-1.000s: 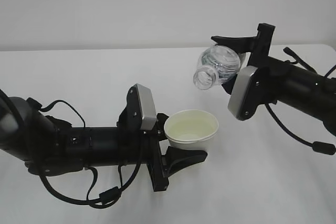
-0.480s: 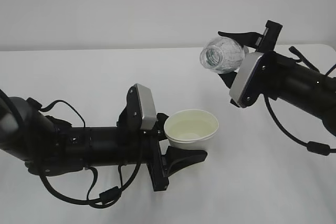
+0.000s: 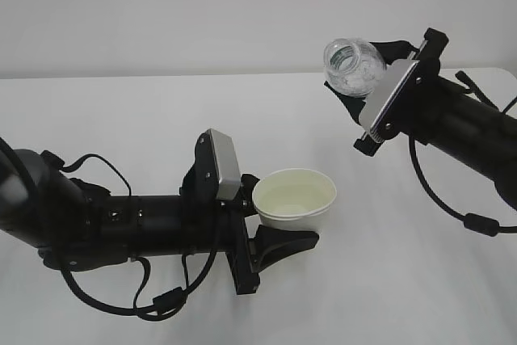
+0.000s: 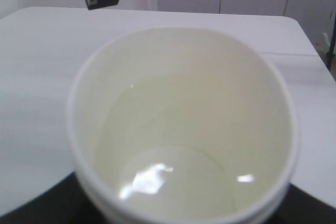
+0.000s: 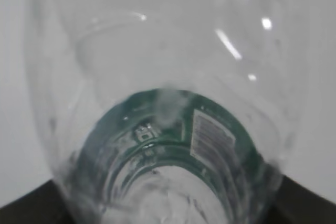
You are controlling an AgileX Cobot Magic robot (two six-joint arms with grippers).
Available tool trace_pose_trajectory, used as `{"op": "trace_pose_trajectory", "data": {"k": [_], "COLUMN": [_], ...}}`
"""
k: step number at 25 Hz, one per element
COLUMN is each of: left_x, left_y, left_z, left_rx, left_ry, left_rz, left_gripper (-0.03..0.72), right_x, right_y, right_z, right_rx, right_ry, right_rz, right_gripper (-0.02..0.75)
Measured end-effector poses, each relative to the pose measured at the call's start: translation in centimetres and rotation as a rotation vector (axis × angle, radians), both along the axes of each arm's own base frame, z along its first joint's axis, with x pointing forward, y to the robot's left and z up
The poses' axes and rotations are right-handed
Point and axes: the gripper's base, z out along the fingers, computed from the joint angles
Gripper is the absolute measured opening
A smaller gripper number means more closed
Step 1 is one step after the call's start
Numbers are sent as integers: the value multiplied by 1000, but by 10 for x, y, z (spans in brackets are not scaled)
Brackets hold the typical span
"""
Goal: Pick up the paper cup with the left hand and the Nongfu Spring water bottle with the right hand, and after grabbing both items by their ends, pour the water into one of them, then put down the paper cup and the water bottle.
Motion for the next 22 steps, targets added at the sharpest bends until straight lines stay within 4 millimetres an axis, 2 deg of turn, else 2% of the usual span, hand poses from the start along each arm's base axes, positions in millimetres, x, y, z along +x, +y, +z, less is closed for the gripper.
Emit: {"op": "trace_pose_trajectory", "data": {"k": [22], "left_x": [1], "left_y": [0], "left_z": [0], "left_rx": [-3], "left_ry": [2], "left_rz": [9], "left_gripper": [420], "right_x": [2], "right_y": [-11], "right_z": [-2], "right_rx": [254], "right_ry": [150], "right_rz": [-132], "right_gripper": [455]}}
